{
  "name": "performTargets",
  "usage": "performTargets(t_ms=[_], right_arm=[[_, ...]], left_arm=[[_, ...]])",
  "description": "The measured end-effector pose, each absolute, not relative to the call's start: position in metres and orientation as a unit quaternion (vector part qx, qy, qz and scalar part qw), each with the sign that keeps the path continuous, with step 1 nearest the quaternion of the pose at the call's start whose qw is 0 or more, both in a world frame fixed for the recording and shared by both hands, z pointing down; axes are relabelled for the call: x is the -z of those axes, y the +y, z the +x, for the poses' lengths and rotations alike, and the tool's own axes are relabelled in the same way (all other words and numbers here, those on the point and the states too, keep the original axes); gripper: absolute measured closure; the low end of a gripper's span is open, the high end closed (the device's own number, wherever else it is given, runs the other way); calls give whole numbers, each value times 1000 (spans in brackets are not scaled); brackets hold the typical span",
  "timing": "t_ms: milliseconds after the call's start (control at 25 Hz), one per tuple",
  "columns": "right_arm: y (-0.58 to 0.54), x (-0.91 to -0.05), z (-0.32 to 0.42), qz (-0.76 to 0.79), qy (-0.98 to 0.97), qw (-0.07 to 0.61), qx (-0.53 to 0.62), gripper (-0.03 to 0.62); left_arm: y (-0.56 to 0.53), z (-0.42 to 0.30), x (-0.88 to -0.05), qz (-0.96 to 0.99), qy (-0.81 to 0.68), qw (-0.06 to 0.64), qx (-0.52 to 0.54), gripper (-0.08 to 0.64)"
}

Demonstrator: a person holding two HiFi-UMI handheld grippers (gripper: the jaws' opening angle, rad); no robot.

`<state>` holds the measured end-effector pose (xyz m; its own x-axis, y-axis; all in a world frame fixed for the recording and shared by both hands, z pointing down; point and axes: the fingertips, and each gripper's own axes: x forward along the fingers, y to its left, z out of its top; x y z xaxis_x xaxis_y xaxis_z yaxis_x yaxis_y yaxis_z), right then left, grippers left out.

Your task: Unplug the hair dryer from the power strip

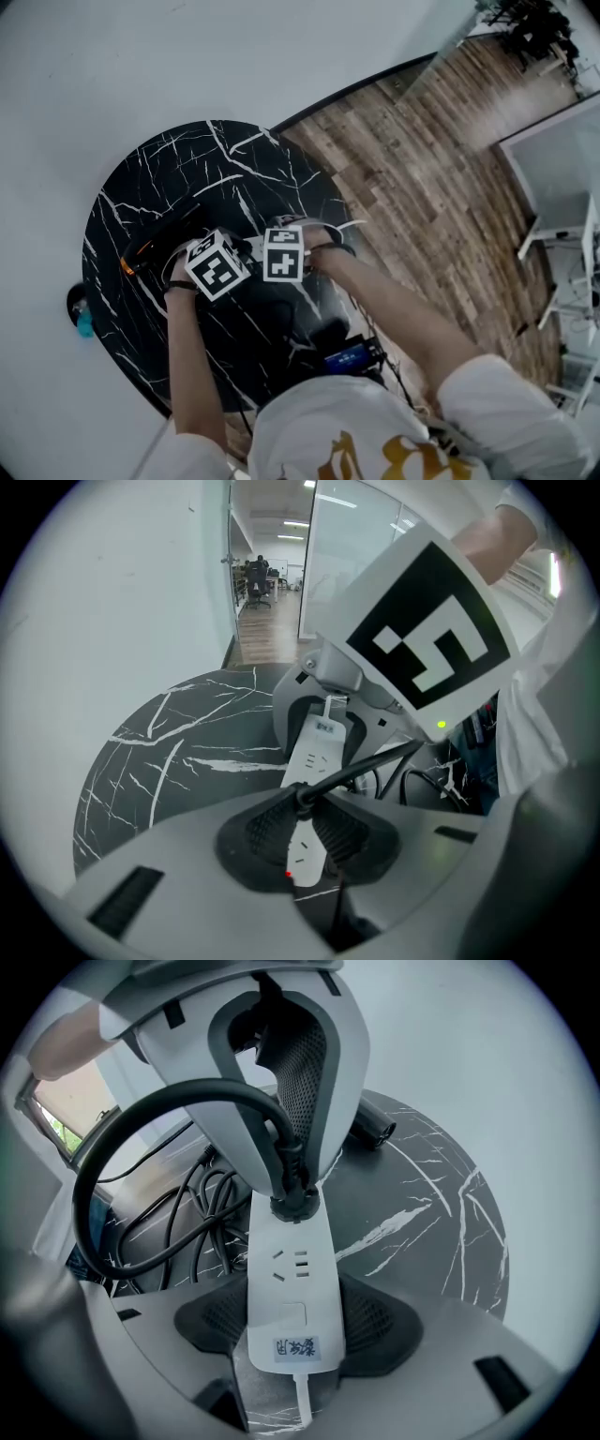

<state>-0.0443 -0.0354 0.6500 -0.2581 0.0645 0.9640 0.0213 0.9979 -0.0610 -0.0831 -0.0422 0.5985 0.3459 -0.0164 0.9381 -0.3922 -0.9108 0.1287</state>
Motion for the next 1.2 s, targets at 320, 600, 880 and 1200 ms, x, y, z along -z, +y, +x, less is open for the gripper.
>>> performTargets(t_ms=[320,600,880,1200], right_arm=[[-36,-650,-43,-23,-806,591,-22,322],[-34,-650,-44,-27,-802,596,-21,321],[-36,-651,-43,-21,-803,594,-28,322],[-35,-651,-44,-23,-800,599,-20,322]], left_arm=[[-51,-83,-601,817,-108,221,-521,508],[-41,-85,-601,795,-120,178,-567,508],[-53,-80,-594,813,-87,215,-533,506],[-52,-84,-596,802,-97,193,-556,508]])
